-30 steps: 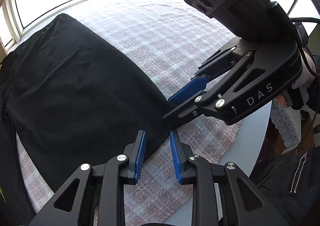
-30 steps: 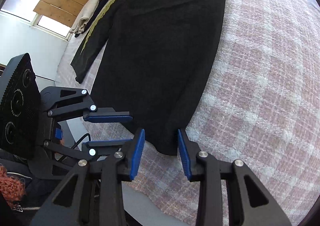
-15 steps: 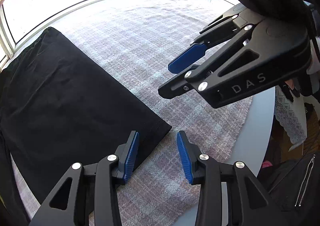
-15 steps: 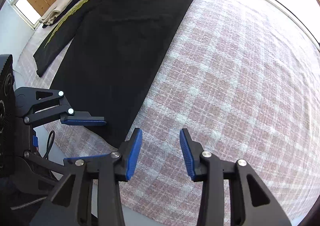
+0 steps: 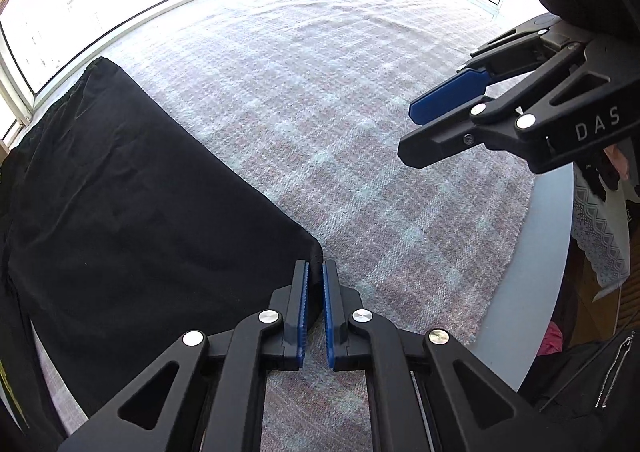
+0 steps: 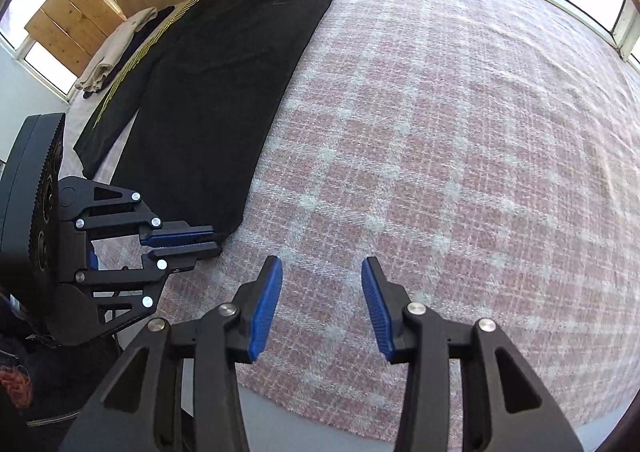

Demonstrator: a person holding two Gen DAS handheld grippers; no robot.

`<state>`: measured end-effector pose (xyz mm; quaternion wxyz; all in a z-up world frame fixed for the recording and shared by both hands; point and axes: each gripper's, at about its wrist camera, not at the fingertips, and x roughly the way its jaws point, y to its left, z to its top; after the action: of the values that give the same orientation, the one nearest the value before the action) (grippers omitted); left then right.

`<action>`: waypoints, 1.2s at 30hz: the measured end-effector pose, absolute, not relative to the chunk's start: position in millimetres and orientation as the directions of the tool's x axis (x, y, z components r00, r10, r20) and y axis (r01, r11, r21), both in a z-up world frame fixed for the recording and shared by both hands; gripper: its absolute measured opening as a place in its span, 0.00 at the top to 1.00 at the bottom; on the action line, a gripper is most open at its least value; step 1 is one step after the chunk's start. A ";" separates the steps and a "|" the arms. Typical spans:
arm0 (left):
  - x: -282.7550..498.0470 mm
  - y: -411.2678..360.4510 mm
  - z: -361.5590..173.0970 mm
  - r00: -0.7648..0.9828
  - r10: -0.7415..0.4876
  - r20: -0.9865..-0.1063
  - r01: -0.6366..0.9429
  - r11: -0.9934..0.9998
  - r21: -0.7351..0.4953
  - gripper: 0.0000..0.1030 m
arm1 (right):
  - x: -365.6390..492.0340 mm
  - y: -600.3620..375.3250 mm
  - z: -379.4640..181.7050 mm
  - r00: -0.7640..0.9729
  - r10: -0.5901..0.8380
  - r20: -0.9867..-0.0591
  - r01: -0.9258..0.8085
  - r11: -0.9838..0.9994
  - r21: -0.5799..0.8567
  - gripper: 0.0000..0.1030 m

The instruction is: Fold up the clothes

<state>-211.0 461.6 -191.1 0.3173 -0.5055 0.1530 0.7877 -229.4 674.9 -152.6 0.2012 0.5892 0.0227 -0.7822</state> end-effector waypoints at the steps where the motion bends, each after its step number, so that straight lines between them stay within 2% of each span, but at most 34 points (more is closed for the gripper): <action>1: -212.4 457.8 -189.9 -0.276 0.359 -0.891 -0.643 -0.758 -0.106 0.96 | -230.3 674.4 -152.2 -0.223 -0.289 -0.931 0.340 -0.918 0.204 0.60; 7: -228.8 419.6 -173.8 -0.254 0.470 -0.846 -0.510 -0.807 -0.296 0.96 | -230.4 673.4 -148.0 -0.218 -0.289 -0.932 0.336 -0.919 0.206 0.59; 13: -266.2 371.6 -160.1 -0.338 0.512 -0.790 -0.362 -0.845 -0.393 0.96 | -257.5 661.4 -124.0 -0.260 -0.328 -0.908 0.348 -0.909 0.228 0.59; 21: -276.7 300.7 -146.2 -0.443 0.446 -0.778 -0.224 -0.895 -0.386 0.96 | -355.6 576.5 -97.9 -0.317 -0.350 -0.882 0.523 -0.840 0.145 0.59; 25: -275.7 284.4 -143.2 -0.466 0.435 -0.770 -0.208 -0.900 -0.382 0.96 | -436.0 543.2 -96.5 -0.377 -0.302 -0.876 0.543 -0.838 0.055 0.59; 31: -275.2 269.3 -143.1 -0.467 0.442 -0.766 -0.192 -0.896 -0.400 0.96 | -589.0 514.8 -136.1 -0.320 -0.335 -0.886 0.442 -0.880 0.173 0.59; 36: -282.2 267.9 -146.4 -0.460 0.461 -0.759 -0.193 -0.886 -0.421 0.96 | -654.8 507.8 -169.5 -0.266 -0.319 -0.910 0.356 -0.909 0.216 0.59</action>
<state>-282.2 267.9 -146.4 0.1938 -0.4823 -0.1387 0.8430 -654.8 507.8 -169.5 0.2122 0.5676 0.0159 -0.7953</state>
